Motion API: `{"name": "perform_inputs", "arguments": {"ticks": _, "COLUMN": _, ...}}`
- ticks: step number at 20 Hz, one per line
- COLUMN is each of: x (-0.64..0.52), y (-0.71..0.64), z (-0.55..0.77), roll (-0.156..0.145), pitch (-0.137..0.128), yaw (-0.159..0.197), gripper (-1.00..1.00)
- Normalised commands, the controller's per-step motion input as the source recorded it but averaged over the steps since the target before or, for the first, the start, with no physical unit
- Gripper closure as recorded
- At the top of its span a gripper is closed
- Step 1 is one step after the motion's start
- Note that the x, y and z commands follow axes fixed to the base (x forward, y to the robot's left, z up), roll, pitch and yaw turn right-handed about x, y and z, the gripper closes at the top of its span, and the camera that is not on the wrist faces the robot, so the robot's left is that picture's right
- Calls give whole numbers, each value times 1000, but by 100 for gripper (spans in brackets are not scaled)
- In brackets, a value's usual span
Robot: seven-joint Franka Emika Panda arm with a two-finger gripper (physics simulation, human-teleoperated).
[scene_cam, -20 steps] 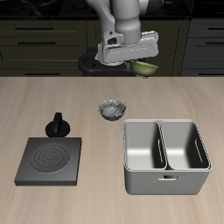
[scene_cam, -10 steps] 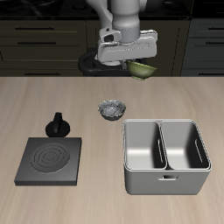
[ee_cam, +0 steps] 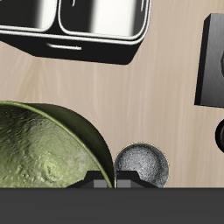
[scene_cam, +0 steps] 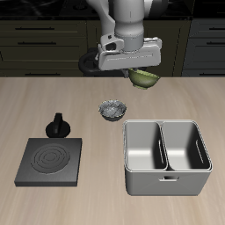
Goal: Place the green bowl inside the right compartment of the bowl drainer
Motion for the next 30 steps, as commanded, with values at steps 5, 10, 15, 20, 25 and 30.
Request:
{"name": "perform_inputs", "arguments": {"ticks": 5, "x": 533, "y": -90, "z": 29, "roll": -41, "pitch": 18, "yaw": 11, "gripper": 100}}
{"name": "perform_inputs", "arguments": {"ticks": 10, "x": 388, "y": -55, "z": 62, "roll": -11, "pitch": -3, "yaw": -11, "gripper": 100}}
{"name": "perform_inputs", "arguments": {"ticks": 15, "x": 436, "y": -64, "z": 78, "roll": -23, "pitch": 9, "yaw": 4, "gripper": 100}}
{"name": "perform_inputs", "arguments": {"ticks": 20, "x": 304, "y": -42, "z": -22, "roll": -23, "pitch": 12, "yaw": 16, "gripper": 100}}
{"name": "perform_inputs", "arguments": {"ticks": 25, "x": 269, "y": 60, "z": 43, "roll": 26, "pitch": 0, "yaw": -12, "gripper": 100}}
{"name": "perform_inputs", "arguments": {"ticks": 30, "x": 231, "y": 9, "z": 119, "roll": 15, "pitch": -25, "yaw": -10, "gripper": 100}}
